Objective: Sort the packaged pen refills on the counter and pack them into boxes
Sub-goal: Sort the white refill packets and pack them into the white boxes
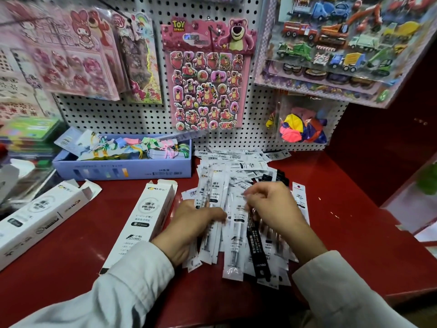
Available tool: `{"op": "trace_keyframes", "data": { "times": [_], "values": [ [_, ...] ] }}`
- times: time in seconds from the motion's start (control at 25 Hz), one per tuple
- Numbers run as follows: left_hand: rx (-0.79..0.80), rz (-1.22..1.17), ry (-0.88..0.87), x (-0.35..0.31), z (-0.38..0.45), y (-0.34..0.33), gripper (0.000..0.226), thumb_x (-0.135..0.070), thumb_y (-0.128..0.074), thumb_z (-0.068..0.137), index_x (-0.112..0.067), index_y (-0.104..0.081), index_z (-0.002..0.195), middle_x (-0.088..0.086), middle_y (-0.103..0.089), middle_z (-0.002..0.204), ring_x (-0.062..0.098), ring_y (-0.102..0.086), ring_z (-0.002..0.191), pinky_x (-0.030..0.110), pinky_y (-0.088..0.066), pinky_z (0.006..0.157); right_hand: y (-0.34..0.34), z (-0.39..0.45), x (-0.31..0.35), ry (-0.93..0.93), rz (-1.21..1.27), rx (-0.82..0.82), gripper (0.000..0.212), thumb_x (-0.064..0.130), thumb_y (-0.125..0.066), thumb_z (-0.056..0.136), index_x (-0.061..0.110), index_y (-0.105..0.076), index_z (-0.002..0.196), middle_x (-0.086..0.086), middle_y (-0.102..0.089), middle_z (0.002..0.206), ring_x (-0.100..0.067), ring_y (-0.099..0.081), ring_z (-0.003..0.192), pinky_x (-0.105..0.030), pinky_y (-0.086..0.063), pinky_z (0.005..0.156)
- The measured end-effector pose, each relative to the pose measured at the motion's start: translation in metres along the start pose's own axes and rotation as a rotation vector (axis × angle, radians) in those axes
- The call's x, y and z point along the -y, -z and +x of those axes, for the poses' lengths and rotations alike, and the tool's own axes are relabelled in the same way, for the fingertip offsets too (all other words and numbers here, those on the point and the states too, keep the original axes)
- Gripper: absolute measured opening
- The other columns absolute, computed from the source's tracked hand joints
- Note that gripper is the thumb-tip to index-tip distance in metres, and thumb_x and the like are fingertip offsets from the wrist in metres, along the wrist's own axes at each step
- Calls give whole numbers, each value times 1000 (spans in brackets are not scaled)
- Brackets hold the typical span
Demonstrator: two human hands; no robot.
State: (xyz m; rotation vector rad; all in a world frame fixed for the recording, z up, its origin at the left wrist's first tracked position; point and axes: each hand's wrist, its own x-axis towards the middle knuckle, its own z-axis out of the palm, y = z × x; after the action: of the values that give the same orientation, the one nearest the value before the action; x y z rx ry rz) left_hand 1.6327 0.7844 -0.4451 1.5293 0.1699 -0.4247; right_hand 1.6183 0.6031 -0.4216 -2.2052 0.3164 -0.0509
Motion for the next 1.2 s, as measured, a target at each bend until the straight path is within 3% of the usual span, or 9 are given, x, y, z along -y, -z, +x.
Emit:
{"op": "trace_keyframes", "data": {
  "times": [0.08,0.16,0.24,0.44,0.6,0.72,0.84,1.04,1.2],
  "values": [
    [5,-4,6,1,1,2,31,-8,-73,65,4,-67,93,19,-74,81,26,-69,64,29,-56,55,5,6,-3,80,-399,-203,8,21,-60,87,24,-68,90,4,-71,84,-21,-64,77,-29,-47,62],
    [-22,70,-38,4,1,-2,13,-7,-66,69,-3,-68,81,11,-70,69,20,-60,54,21,-47,49,7,6,-3,45,-484,-133,7,29,-65,85,23,-65,81,6,-68,79,-20,-64,76,-28,-47,61],
    [-48,127,-80,8,2,-9,11,-9,-64,77,-10,-69,86,3,-74,74,18,-67,62,26,-53,59,0,5,-4,23,-511,1,17,32,-68,84,20,-68,73,5,-69,70,-16,-66,68,-26,-47,57],
    [-47,481,-235,20,-2,-19,42,-36,-84,63,-21,-62,95,-6,-72,77,11,-68,70,28,-54,62,-11,4,1,29,-401,104,12,22,-68,82,17,-73,73,-1,-73,70,-19,-69,66,-34,-59,66],
    [-152,758,-346,24,-3,-22,57,-48,-76,55,-32,-42,99,-17,-57,82,12,-60,78,23,-42,59,-10,4,1,29,-167,184,14,16,-66,83,22,-73,72,3,-71,68,-12,-59,54,-29,-51,55],
    [-117,675,-303,21,0,-16,44,-45,-68,62,-36,-39,93,-24,-48,76,6,-53,72,22,-40,61,-2,12,-7,114,-399,-116,24,18,-63,83,29,-69,103,4,-71,104,-18,-64,92,-34,-54,74],
    [-110,706,-304,21,2,-9,22,-43,-61,59,-28,-53,74,-15,-58,68,16,-62,72,25,-43,60,-1,16,-15,65,-576,-44,37,12,-60,85,26,-60,119,-4,-63,123,-29,-54,113,-38,-50,87],
    [-50,199,-120,11,3,-3,11,-14,-58,81,-7,-66,83,11,-66,65,25,-61,62,39,-51,61,23,14,-11,94,-447,-251,19,12,-56,92,23,-72,94,-1,-71,84,-27,-66,82,-38,-53,73],
    [67,-255,-87,-18,-3,7,13,0,-48,87,-3,-59,94,13,-58,58,23,-52,46,30,-47,51,50,-6,-2,207,188,-209,5,19,-72,87,23,-75,85,2,-74,72,-7,-63,57,-22,-49,50]
  ]
}}
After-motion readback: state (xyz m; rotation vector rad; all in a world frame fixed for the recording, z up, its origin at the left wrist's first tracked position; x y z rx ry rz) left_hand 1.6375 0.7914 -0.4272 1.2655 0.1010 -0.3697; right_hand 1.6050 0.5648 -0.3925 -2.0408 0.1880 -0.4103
